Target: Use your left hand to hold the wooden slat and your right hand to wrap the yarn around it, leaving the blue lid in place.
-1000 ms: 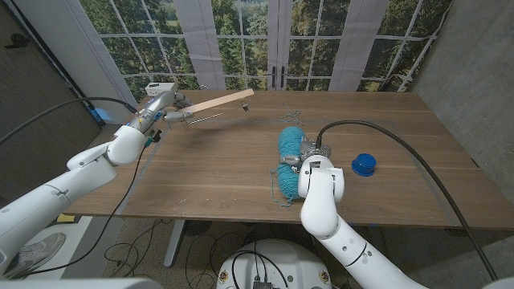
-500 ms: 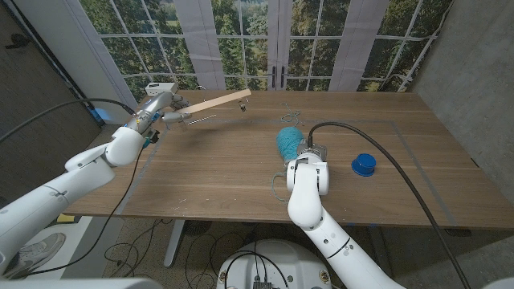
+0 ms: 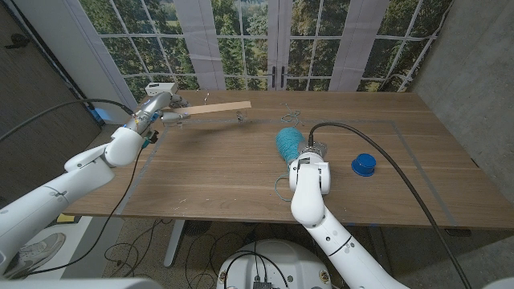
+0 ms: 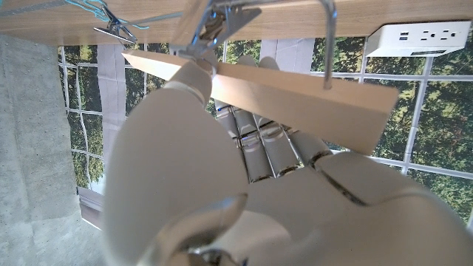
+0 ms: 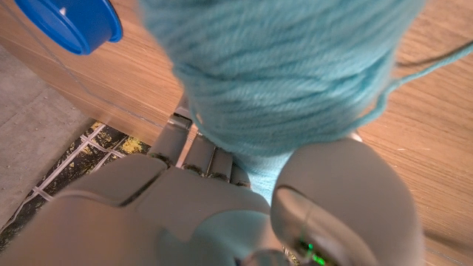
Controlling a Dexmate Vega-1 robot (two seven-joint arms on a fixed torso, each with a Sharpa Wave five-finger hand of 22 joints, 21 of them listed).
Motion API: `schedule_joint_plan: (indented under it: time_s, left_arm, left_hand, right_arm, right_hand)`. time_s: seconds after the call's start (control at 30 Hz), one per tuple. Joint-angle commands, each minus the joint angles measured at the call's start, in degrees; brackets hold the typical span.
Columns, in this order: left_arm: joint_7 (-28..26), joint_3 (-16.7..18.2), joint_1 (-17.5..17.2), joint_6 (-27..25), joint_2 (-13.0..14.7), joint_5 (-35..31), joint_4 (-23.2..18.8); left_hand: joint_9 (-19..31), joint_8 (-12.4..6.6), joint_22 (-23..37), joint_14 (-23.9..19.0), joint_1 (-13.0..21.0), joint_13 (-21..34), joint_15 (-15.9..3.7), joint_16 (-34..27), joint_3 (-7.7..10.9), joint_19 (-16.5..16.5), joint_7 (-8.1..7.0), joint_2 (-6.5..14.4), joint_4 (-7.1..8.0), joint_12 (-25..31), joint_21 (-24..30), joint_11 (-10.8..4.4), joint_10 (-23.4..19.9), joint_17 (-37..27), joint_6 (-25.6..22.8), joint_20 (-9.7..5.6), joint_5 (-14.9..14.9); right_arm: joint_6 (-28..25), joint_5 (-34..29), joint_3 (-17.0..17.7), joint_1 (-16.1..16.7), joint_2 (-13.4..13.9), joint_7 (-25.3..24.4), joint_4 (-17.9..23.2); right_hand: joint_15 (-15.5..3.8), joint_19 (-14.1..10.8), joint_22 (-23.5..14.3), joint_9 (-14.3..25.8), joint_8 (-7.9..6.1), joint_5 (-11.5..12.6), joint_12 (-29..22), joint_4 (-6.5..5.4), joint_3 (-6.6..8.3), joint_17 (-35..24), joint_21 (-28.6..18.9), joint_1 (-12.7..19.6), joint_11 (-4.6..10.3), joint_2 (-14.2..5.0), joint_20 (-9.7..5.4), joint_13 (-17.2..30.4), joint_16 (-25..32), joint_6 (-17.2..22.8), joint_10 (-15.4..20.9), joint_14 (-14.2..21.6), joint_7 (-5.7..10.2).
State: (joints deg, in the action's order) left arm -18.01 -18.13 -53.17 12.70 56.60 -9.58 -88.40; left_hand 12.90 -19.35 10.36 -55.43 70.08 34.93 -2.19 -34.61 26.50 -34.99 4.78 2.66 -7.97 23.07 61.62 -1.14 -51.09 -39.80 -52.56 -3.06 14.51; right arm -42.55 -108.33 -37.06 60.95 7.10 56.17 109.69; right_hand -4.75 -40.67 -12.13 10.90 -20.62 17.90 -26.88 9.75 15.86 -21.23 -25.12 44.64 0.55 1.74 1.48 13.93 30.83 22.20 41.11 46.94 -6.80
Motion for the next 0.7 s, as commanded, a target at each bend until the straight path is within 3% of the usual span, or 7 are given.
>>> schedule_joint_plan:
  time_s: [0.03,0.07,0.17,0.37,0.7]
  left_arm:
    - [-0.5,0.0,-0.2,-0.1,0.2,-0.3,0.0]
    - [-0.6,0.1,-0.2,0.0,0.2,-0.1,0.0]
    - [-0.7,0.2,-0.3,0.2,0.2,0.1,0.0]
    - [-0.5,0.6,-0.7,0.3,0.7,0.3,-0.7]
    - [-0.3,1.4,-1.9,0.5,1.2,0.8,-1.6]
  left_hand:
    - [4.6,-2.78,0.0,-6.0,4.6,0.3,-10.57,0.3,0.59,0.3,-2.5,5.2,0.12,-0.3,0.4,-2.87,-3.2,-0.1,-5.9,-3.98,0.3]
    - [4.6,-2.79,0.0,-6.0,4.6,0.3,-10.57,0.3,0.6,0.3,-2.55,5.2,0.12,-0.3,0.4,-2.81,-3.2,-0.1,-6.0,-3.97,0.3]
    - [4.6,-2.76,0.0,-6.1,4.6,0.3,-10.57,0.4,0.6,0.4,-2.47,5.2,0.13,-0.4,0.4,-2.84,-3.4,-0.2,-6.0,-3.99,0.3]
    - [4.6,-2.75,0.0,-6.2,4.5,0.4,-10.56,0.5,0.6,0.5,-2.71,5.2,0.18,-0.5,0.5,-2.82,-3.4,-0.2,-6.2,-4.02,0.2]
    - [4.7,-2.8,-0.1,-6.1,4.0,0.6,-10.59,0.9,0.4,1.0,-3.05,4.9,0.48,-0.8,0.4,-2.92,-3.4,-0.3,-6.4,-4.25,0.2]
  right_arm:
    - [-1.5,4.6,-1.0,-1.1,3.1,-4.5,-1.8]
    - [-1.6,5.5,-1.2,-0.9,3.7,-6.3,-1.4]
    - [-2.4,7.3,-2.1,-0.2,5.4,-12.7,-0.4]
    - [-3.9,11.1,-3.2,1.3,7.9,-26.3,2.1]
    - [-5.2,16.2,-4.3,2.0,10.8,-47.4,4.7]
  right_hand:
    - [-7.23,-1.7,-2.6,0.8,-1.67,-2.1,-9.1,0.27,0.5,-11.4,-5.2,19.3,2.32,-10.71,-2.11,4.2,10.9,24.7,13.4,8.8,8.76]
    - [-7.31,-1.8,-3.5,1.1,-2.61,-3.1,-11.2,-0.05,0.76,-14.1,-6.8,21.6,2.35,-11.46,-2.59,5.4,13.2,28.5,15.8,10.9,8.61]
    - [-7.34,-2.1,-4.4,1.3,-2.94,-3.9,-12.2,-0.44,0.48,-16.1,-8.3,22.4,3.15,-11.52,-3.41,6.3,14.7,30.3,16.5,11.7,8.83]
    - [-7.46,-1.4,-5.0,1.5,-2.75,-4.3,-12.8,-0.76,0.37,-17.6,-9.2,23.1,3.25,-11.58,-3.72,7.3,15.1,30.8,16.5,11.3,9.19]
    - [-7.57,2.3,-5.5,2.1,-2.65,-4.8,-13.8,-1.82,0.2,-18.6,-9.5,23.0,3.19,-11.5,-4.28,8.9,13.0,31.6,15.8,8.6,10.34]
